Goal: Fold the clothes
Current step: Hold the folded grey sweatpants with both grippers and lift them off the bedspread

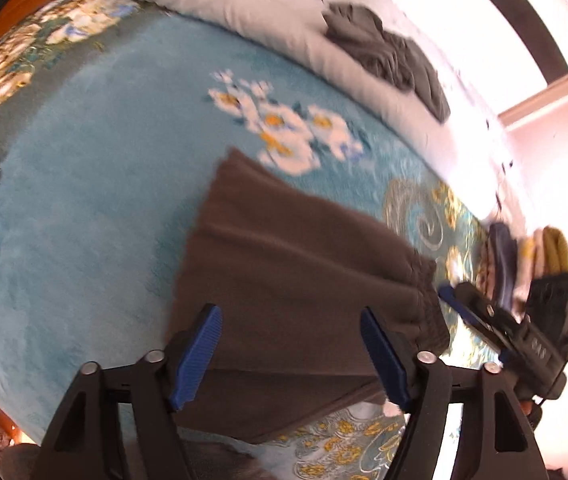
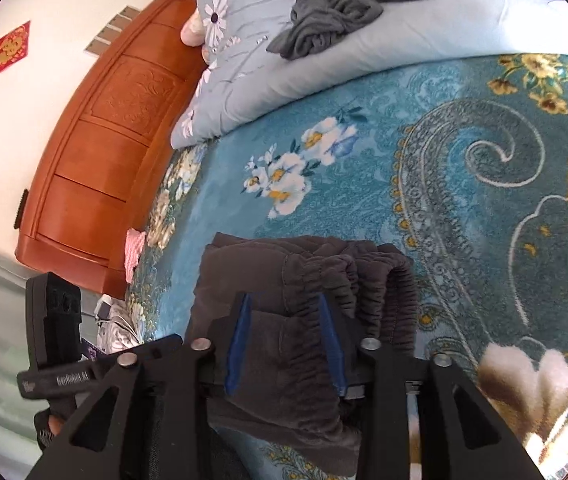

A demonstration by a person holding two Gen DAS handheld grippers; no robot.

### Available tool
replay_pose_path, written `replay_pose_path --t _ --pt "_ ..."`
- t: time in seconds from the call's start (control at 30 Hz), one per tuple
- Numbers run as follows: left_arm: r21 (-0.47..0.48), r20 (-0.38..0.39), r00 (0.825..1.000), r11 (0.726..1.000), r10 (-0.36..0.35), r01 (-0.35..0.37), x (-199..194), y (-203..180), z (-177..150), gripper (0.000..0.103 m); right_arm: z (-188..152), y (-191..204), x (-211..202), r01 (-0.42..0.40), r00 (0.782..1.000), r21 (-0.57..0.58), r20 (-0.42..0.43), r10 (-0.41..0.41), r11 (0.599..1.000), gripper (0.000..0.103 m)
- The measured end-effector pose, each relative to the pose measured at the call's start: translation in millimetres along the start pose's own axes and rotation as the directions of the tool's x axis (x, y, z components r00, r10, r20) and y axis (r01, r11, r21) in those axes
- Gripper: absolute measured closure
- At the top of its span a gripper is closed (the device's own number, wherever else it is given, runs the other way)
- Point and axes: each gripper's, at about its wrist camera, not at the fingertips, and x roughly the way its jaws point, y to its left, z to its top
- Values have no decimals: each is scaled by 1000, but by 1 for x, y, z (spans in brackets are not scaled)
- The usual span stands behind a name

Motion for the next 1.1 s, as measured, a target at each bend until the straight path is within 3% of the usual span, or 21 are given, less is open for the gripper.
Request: replay_pose_path --t 0.1,0.13,0.17,0.27,0.37,0.43,0.5,0.6,0.73,0.9,1.1 --pt "-27 8 1000 1000 13 -13 -4 22 14 16 -8 -11 -7 -15 1000 32 9 14 999 48" --pt "-36 -7 1000 999 0 0 -2 31 17 15 -11 -15 -9 -19 1000 42 12 19 999 43" --pt "-44 -25 1000 999 -14 13 1 40 19 11 -14 -19 -11 -24 1000 53 15 24 998 31" --pt "-43 -87 996 999 -18 15 15 60 20 3 -23 -31 -18 -39 999 84 24 37 996 25" --pt "-18 -138 990 1000 -26 24 30 71 20 1 -31 -42 -24 -55 998 115 34 51 992 5" --pt "-26 -178 979 995 -99 96 40 74 22 1 -33 -43 -19 -63 998 124 35 59 990 5" --pt "2 -187 976 993 -112 114 46 73 26 0 -35 -43 -13 -72 997 133 35 68 988 4" --pt "69 -197 978 994 -67 82 60 70 32 0 -37 -44 -5 -85 996 146 36 80 986 4" --pt "71 -242 961 985 -137 158 79 70 34 0 -41 -45 6 -102 995 164 38 97 981 2" --pt "97 -220 956 971 -192 217 82 74 31 0 -45 -46 20 -123 992 186 41 118 975 0" --pt "84 -212 943 957 -255 278 88 81 30 0 -52 -33 31 -125 991 107 56 120 986 0"
